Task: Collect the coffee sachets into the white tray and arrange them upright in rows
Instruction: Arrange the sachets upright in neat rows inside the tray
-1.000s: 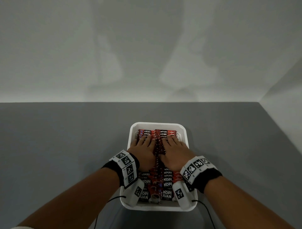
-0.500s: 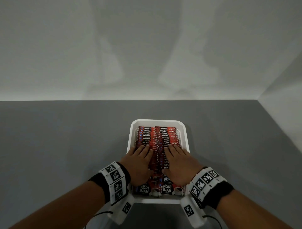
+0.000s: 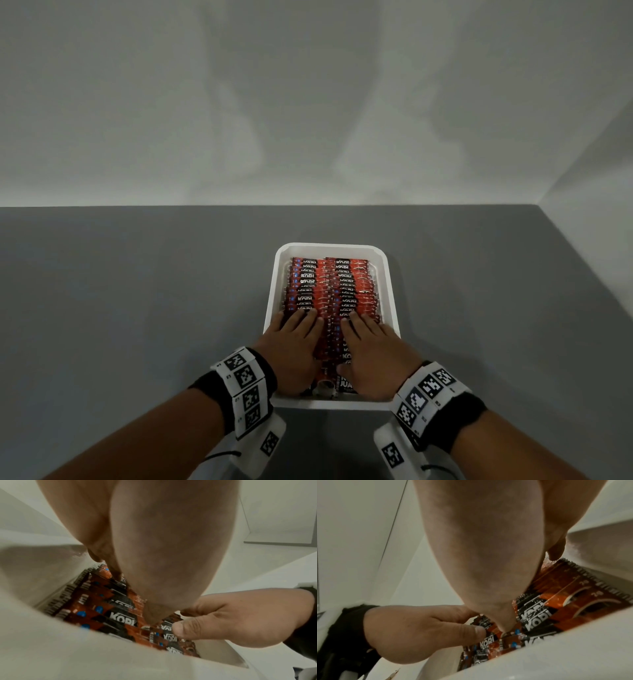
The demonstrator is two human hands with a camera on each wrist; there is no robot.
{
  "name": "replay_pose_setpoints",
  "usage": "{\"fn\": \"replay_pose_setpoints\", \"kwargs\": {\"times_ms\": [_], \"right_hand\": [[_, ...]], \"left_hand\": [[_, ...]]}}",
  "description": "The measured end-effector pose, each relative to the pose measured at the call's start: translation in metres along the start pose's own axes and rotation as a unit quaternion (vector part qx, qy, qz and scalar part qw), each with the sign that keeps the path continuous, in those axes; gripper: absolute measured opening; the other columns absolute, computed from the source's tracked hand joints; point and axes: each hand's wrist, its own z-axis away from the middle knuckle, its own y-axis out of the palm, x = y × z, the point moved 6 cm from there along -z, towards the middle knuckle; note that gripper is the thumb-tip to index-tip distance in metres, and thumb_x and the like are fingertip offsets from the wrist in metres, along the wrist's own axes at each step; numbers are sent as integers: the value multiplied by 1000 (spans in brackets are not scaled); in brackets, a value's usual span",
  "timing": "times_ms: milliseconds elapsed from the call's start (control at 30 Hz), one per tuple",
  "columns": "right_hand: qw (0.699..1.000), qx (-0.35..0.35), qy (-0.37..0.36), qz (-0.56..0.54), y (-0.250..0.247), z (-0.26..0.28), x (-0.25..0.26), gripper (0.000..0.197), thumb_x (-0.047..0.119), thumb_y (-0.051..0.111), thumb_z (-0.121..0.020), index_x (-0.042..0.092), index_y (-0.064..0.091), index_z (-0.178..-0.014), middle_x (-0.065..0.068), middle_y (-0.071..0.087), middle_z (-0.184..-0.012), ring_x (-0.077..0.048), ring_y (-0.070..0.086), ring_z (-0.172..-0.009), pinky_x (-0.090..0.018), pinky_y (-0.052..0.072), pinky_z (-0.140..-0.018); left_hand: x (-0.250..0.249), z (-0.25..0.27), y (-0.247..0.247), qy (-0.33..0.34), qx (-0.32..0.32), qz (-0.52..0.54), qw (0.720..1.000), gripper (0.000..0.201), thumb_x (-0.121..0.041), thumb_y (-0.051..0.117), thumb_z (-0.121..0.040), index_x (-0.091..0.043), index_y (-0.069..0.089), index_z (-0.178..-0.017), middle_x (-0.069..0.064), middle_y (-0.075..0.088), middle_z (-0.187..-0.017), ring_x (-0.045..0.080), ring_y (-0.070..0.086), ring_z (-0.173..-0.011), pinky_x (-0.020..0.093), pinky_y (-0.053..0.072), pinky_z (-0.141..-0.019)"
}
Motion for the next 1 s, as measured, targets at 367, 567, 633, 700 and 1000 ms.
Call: {"fn": "replay_pose_setpoints", "kwargs": {"times_ms": [367, 567, 633, 700, 1000], "right_hand": [[999, -11, -32, -30, 4, 14, 2, 74, 46, 42, -104, 14, 7, -162, -4, 9, -169, -25, 8, -156, -43, 14, -127], [989, -99, -68, -86, -10, 20, -2, 37, 21, 57, -94, 21, 58, -130, 2, 50, -128, -19, 45, -122, -37, 48, -100], [991, -77, -63, -86, -6, 19, -2, 29, 13, 57, -92, 20, 66, -120, 1, 55, -119, -19, 50, -117, -37, 51, -94], [993, -68, -57, -83, -3, 18, -1, 30, 10, 56, -93, 20, 69, -118, -1, 58, -118, -21, 54, -114, -39, 53, -91], [991, -76, -42, -103, -6, 21, -1, 19, 12, 60, -91, 16, 71, -106, -3, 62, -111, -22, 61, -103, -35, 55, -83]], "left_hand": [[-7, 16, 9, 47, -67, 11, 997, 70, -49, 30, -102, -16, 15, -162, 6, 14, -169, 28, 15, -154, 46, 10, -126], [-8, 27, -12, 73, -138, 107, 982, 62, -40, 32, -83, -20, 54, -137, 0, 54, -137, 23, 49, -126, 37, 40, -110], [-10, 23, -12, 82, -126, 158, 976, 36, -24, 50, -87, -17, 67, -119, 1, 63, -124, 22, 57, -115, 37, 48, -101], [-10, 19, -7, 73, -112, 171, 976, 25, -18, 57, -91, -18, 71, -112, 0, 65, -121, 20, 61, -111, 37, 53, -96], [-4, 13, 3, 30, -86, 146, 985, 24, -15, 58, -88, -19, 73, -105, 1, 67, -112, 23, 65, -102, 39, 58, -87]]}}
